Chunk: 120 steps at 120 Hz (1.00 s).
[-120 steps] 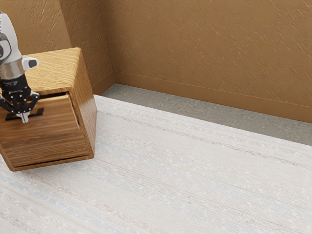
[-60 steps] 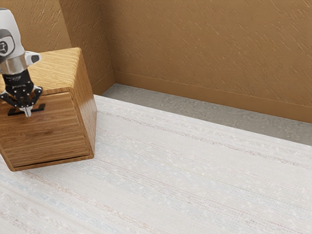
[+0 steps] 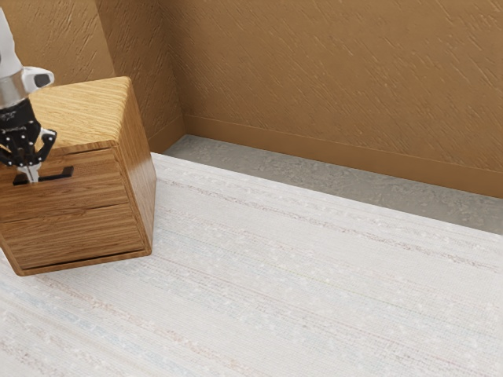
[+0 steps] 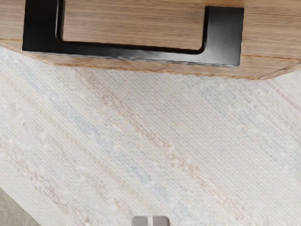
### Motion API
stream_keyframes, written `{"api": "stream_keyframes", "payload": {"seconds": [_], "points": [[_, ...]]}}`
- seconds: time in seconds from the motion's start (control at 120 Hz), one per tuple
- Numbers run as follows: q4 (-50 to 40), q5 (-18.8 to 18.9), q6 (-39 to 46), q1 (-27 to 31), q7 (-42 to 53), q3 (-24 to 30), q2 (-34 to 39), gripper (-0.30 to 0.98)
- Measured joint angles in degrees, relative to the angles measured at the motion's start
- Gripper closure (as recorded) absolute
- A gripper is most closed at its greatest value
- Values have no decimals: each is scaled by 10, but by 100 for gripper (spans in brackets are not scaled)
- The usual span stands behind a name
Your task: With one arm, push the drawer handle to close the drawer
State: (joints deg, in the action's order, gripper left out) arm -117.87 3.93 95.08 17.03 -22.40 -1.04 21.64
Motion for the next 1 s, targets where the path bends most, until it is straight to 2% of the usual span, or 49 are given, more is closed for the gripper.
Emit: {"api": "stream_keyframes", "payload": {"seconds": [0.067, 0.358, 0.5, 0.567, 0.683, 0.767, 1.0], "points": [[0, -1, -18, -11, 0, 22, 21, 79], [21, 1, -56, -174, 20, 26, 31, 78], [60, 0, -60, -196, 38, 30, 10, 76], [76, 2, -61, -208, 45, 34, -3, 68], [85, -3, -62, -223, 55, 35, -12, 42], [86, -4, -63, -227, 60, 36, -14, 28], [86, -5, -63, -232, 70, 34, -13, 9]]}}
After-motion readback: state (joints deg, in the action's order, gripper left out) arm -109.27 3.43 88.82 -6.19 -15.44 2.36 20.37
